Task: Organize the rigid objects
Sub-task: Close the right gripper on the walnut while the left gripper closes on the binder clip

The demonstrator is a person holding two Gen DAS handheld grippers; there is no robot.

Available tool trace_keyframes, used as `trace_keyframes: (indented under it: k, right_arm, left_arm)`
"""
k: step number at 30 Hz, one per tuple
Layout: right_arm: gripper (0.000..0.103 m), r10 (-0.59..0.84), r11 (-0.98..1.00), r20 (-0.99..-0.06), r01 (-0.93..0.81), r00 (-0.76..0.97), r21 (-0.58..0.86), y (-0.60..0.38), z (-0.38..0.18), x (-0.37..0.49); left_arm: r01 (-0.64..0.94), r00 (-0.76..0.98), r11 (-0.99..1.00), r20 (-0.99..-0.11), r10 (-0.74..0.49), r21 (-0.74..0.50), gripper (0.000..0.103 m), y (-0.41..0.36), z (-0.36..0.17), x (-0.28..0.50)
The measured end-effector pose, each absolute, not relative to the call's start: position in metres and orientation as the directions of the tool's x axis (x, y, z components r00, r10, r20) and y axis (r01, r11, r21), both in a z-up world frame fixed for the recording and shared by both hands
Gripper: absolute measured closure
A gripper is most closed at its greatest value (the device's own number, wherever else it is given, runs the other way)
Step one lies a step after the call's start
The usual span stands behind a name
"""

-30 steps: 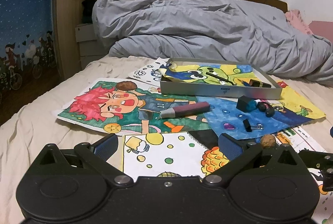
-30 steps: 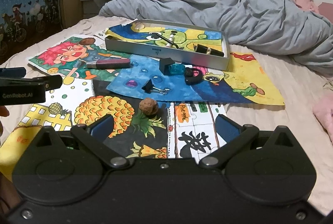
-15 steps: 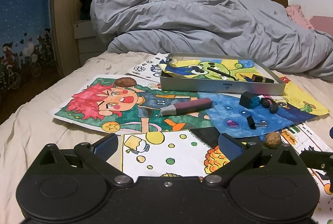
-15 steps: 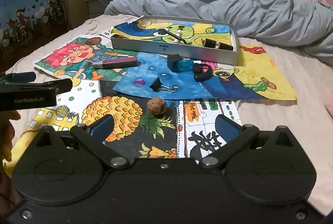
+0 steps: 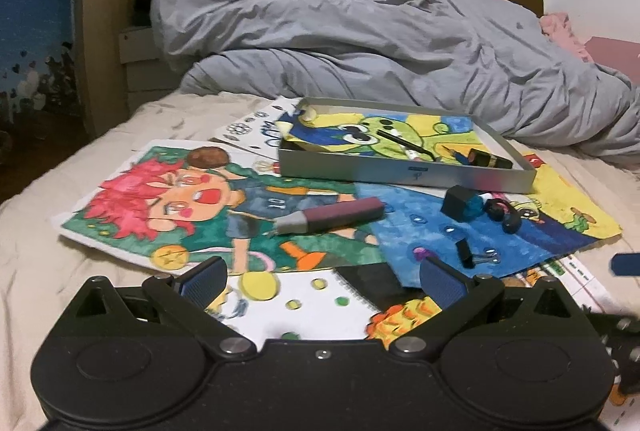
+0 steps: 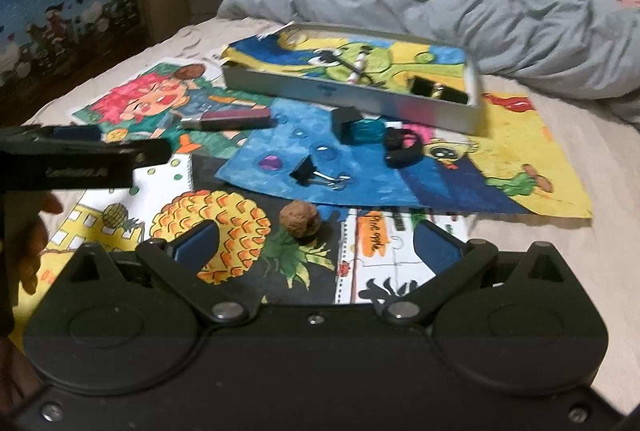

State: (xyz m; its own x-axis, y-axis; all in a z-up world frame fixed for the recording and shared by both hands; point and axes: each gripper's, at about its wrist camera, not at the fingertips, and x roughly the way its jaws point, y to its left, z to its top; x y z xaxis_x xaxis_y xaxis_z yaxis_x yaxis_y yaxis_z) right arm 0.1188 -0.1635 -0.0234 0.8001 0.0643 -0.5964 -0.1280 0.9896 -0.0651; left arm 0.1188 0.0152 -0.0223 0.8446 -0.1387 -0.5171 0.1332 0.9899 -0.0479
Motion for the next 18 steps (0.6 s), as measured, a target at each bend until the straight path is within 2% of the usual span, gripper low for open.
trace_keyframes:
  k: [8, 18]
  right_arm:
    - [0.001, 0.062, 0.932, -0.588, -0.258, 0.806, -0.255, -0.153, -0.036, 0.146]
    - [0.001, 0.141, 0.917, -0.615, -0.337, 0.776, -0.216, -0.163, -0.046, 0.173]
  left_arm:
    - [0.217, 0.772, 0.968, -0.585, -0.248, -0.124, 0.001, 0.002, -0.029, 0.152]
    - [0.293, 0.705, 0.93, -0.608, -0.366, -0.221, 0.001, -0.019, -0.042, 0.194]
